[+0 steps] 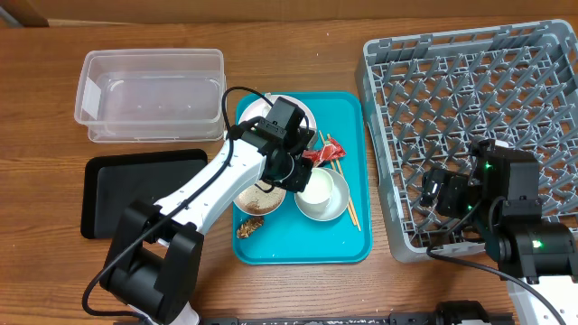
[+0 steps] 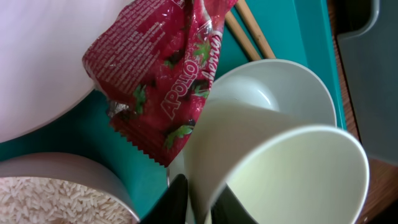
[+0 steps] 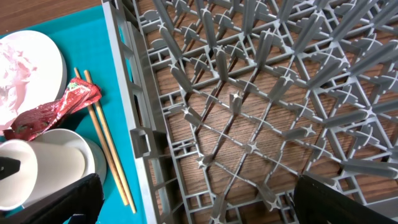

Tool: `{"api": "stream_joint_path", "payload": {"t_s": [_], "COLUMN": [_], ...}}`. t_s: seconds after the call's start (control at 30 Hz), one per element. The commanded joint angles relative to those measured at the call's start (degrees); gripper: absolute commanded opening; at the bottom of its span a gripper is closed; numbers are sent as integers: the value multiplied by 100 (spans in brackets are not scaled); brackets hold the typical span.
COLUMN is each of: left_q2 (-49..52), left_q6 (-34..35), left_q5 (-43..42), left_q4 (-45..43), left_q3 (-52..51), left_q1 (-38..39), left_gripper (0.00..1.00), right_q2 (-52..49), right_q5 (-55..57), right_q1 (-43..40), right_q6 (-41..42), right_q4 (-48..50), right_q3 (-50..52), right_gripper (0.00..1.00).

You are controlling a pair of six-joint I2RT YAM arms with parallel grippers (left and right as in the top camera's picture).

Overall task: Sort waste into correct bins and load items into the dishwasher
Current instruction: 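Grasp the white paper cup with the left gripper and lift it right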

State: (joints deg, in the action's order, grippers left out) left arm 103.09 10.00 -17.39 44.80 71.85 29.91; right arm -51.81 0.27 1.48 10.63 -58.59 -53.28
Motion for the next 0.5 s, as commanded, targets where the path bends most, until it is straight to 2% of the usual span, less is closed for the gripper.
{"api": "stream_joint_path", "payload": {"t_s": [0.0, 0.27, 0.37, 0.43, 0.47], "left_q2": [-2, -424, -619, -686, -688], "left_q6": [-76, -57, -55, -28, 114], "left_q5": [-2, -221, -1054, -1923, -2470], "left_q4": [0, 341, 221, -52, -251], "left_q3": [133, 568, 710, 717, 717], "left_q1": [-15, -188, -372, -555, -682], "left_gripper": [4, 4, 4, 4, 4], "right_q2": [24, 26, 26, 24, 24], "right_q5": [33, 476, 1008, 1176, 955], "right_q1": [-26, -26, -85, -282, -409], "right_q6": [-20, -2, 776, 1499, 1587], "right_q4": [11, -39, -33, 76, 214], "right_q3": [-188, -188, -188, -188, -188], "right_gripper": [100, 100, 100, 100, 100]}}
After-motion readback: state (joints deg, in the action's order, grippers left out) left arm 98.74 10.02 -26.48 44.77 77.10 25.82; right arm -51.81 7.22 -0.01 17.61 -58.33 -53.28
